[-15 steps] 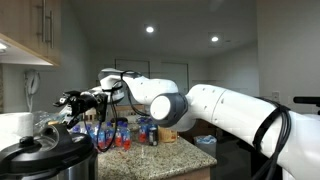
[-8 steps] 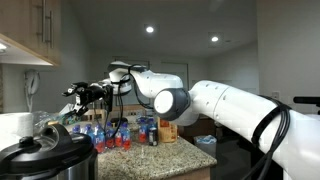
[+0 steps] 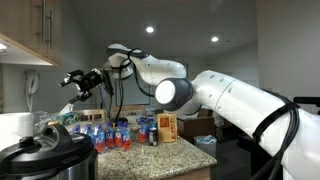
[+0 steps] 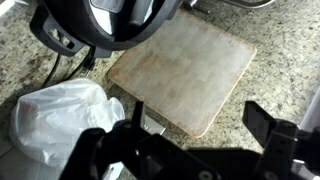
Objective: Put the lid on the cooker
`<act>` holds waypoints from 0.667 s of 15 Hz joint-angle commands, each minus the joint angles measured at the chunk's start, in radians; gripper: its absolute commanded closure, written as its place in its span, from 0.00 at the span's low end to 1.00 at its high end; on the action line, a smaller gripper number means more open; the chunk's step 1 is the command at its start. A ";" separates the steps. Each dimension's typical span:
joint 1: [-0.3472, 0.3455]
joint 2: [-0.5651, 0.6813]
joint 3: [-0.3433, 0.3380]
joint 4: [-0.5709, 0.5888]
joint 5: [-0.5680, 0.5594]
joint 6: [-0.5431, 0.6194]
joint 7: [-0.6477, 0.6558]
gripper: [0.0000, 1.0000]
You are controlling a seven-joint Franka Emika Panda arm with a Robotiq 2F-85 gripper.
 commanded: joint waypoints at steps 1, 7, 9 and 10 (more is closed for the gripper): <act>0.013 -0.072 -0.034 -0.001 -0.099 0.083 0.087 0.00; 0.031 -0.149 -0.067 -0.005 -0.273 0.227 0.235 0.00; 0.036 -0.168 -0.077 -0.007 -0.330 0.278 0.298 0.00; 0.039 -0.178 -0.089 -0.011 -0.360 0.296 0.331 0.00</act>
